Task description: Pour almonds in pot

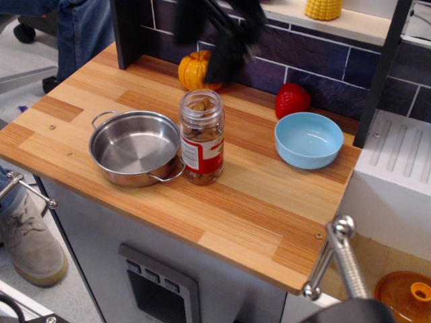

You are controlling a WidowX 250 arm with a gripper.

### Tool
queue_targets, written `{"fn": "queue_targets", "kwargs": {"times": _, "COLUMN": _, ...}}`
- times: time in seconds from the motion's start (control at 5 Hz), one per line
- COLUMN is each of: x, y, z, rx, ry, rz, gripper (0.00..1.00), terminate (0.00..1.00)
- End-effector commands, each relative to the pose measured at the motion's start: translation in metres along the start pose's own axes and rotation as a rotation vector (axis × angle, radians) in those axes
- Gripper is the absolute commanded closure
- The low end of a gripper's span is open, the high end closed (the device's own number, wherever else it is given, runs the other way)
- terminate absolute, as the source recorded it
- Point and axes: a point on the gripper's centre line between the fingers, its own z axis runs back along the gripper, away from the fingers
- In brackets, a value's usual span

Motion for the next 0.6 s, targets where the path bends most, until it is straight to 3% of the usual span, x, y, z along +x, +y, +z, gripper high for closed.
{"fn": "queue_targets", "kwargs": {"times": 0.0, "x": 0.02, "y": -0.01, "z": -0.008, "rx": 0.121, "ry": 0.127, "rz": -0.255, "gripper": 0.0, "terminate": 0.0}}
{"fn": "queue_targets", "kwargs": {"times": 0.4, "x": 0.037, "y": -0.006, "z": -0.036, "rx": 0.161, "ry": 0.234, "rz": -0.256, "gripper": 0.0, "terminate": 0.0}}
